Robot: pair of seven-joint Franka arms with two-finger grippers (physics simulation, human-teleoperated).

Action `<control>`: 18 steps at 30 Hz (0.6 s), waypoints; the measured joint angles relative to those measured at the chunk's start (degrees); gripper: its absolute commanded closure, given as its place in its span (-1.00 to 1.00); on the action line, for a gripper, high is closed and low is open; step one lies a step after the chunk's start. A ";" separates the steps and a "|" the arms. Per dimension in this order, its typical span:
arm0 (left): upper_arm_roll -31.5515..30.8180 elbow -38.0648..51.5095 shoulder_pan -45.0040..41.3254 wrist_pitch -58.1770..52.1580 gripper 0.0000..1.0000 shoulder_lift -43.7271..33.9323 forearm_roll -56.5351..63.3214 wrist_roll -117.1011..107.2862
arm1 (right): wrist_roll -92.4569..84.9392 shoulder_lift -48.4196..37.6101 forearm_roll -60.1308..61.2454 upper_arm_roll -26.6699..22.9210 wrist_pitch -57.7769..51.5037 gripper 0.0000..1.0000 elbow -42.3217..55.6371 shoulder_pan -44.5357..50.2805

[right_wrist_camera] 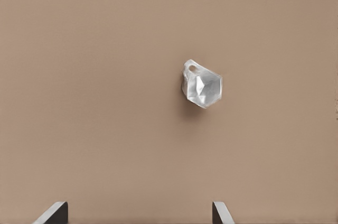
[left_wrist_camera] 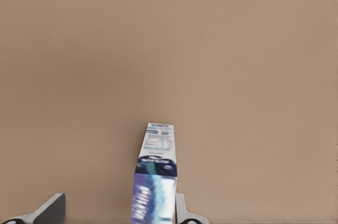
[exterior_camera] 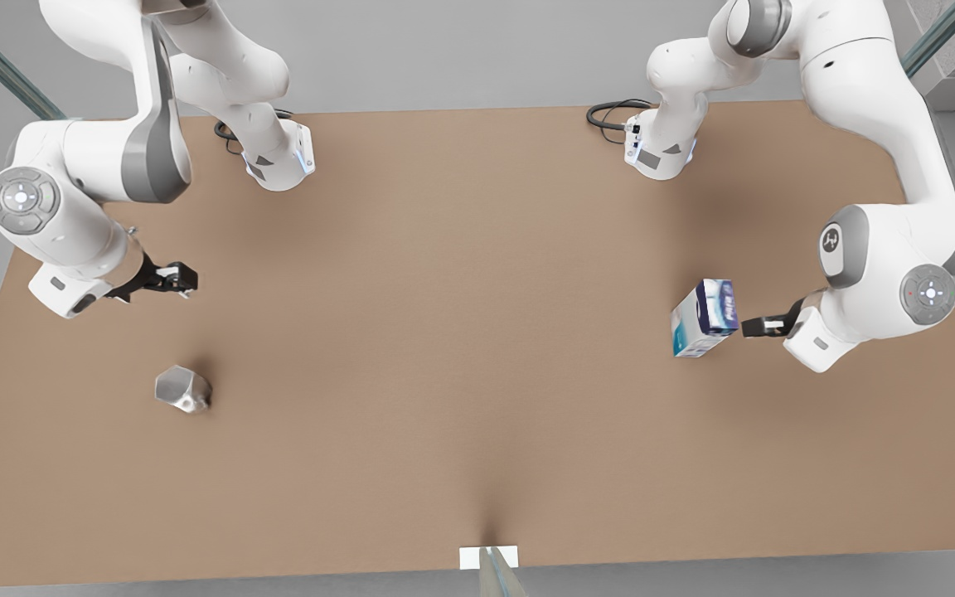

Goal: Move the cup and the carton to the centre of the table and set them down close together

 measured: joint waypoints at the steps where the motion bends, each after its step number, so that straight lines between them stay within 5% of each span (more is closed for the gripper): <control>1: 0.00 0.00 -0.04 -0.06 -1.00 0.00 -0.10 -0.15 | 0.00 0.13 0.00 0.00 0.00 -1.00 0.00 0.28; 8: 0.26 2.01 0.74 -0.43 -0.99 -1.18 0.36 20.82 | -0.07 17.86 0.17 -0.08 9.91 -1.00 0.70 -2.38; 18: -0.09 -5.58 -1.96 -6.73 -0.99 -3.03 -0.64 -5.03 | -1.12 26.57 4.35 0.00 15.02 -1.00 1.97 -7.72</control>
